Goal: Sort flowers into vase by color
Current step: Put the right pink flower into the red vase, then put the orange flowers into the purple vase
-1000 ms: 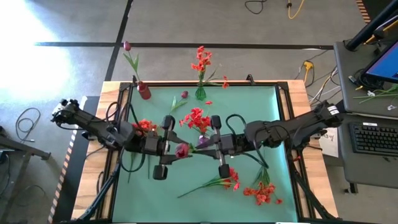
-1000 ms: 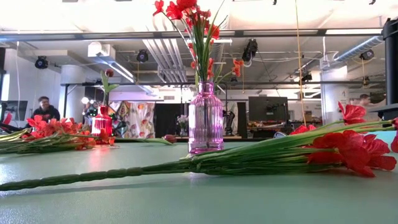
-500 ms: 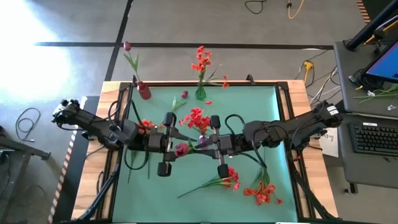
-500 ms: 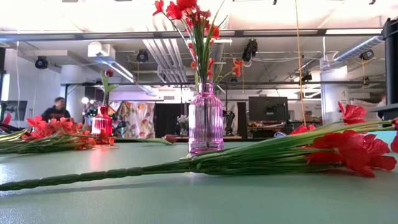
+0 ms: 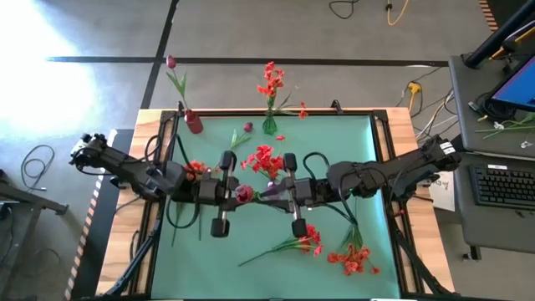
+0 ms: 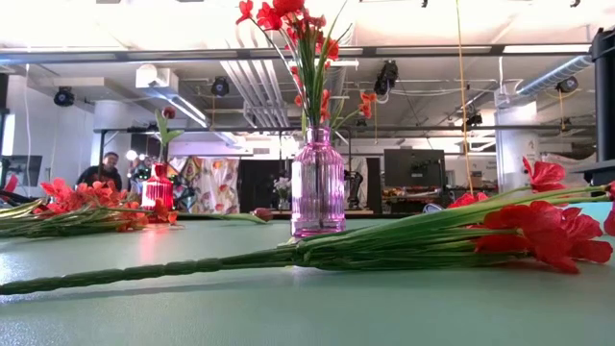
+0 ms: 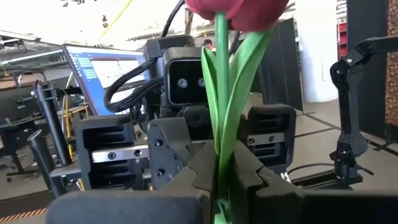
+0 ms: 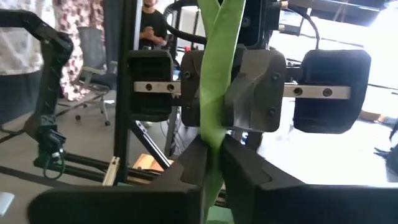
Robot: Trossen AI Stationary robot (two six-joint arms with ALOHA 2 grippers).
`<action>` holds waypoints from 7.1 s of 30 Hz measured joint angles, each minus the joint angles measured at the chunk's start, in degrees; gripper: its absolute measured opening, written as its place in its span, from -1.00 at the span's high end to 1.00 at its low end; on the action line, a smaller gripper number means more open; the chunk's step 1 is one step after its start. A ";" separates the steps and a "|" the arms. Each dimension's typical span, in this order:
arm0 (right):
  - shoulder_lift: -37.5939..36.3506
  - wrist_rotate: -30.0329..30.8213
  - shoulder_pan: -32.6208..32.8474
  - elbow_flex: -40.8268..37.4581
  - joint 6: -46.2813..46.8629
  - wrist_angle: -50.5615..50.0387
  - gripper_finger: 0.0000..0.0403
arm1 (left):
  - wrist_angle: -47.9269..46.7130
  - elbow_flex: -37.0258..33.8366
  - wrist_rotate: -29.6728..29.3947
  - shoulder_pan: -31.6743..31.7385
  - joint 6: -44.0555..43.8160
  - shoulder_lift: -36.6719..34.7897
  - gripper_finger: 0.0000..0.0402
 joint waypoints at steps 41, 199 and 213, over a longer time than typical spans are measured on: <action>-7.72 5.20 0.00 -0.02 4.64 -12.28 -0.20 | -46.59 1.67 -40.12 0.28 -13.52 -22.87 1.00; -14.76 9.67 -8.95 -2.60 28.68 -48.83 -0.18 | -42.19 -16.68 1.98 15.10 -36.07 -21.93 0.08; -13.79 5.78 -0.33 -2.82 59.84 -73.57 -0.16 | -54.36 -16.68 2.02 4.14 -51.98 -15.12 0.08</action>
